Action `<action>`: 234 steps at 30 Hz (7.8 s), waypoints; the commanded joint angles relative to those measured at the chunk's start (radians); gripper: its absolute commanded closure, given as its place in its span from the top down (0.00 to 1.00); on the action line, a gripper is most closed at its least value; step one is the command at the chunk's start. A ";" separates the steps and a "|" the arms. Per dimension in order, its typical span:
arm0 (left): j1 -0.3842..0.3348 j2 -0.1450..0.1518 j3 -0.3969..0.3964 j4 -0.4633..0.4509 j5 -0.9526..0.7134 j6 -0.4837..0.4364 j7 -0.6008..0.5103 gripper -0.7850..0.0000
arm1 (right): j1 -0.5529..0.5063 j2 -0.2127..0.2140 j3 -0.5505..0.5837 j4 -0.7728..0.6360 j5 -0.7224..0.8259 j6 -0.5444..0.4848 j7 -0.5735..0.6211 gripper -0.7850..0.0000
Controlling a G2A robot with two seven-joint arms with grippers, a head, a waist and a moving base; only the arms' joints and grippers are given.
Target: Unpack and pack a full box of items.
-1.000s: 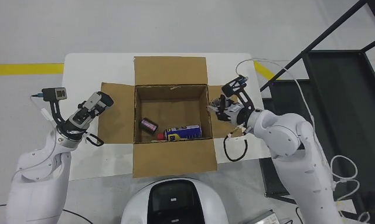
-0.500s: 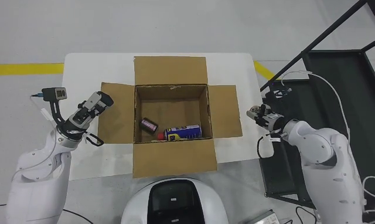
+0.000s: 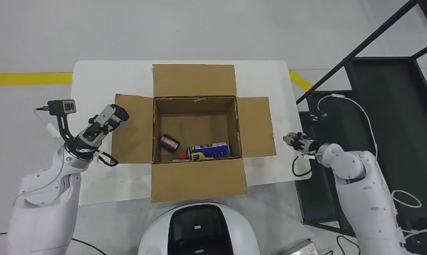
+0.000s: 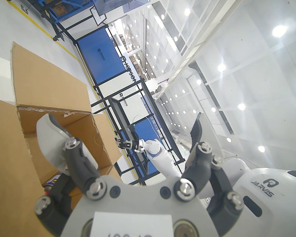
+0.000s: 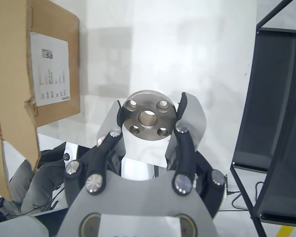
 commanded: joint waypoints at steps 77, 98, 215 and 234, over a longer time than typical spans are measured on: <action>0.000 0.000 0.000 0.000 0.000 0.000 0.000 1.00 | 0.278 -0.012 -0.522 -0.403 -0.263 -0.077 -0.054 1.00; 0.007 0.005 -0.049 -0.005 0.070 0.040 0.077 1.00 | 0.442 -0.045 -0.702 -0.270 -0.226 -0.132 -0.014 1.00; -0.074 0.026 0.001 0.133 0.179 0.125 0.093 1.00 | 0.641 -0.099 -0.898 -0.010 -0.185 -0.231 0.008 1.00; -0.074 0.026 0.001 0.133 0.179 0.125 0.093 1.00 | 0.854 -0.248 -1.149 0.499 -0.142 -0.179 -0.119 1.00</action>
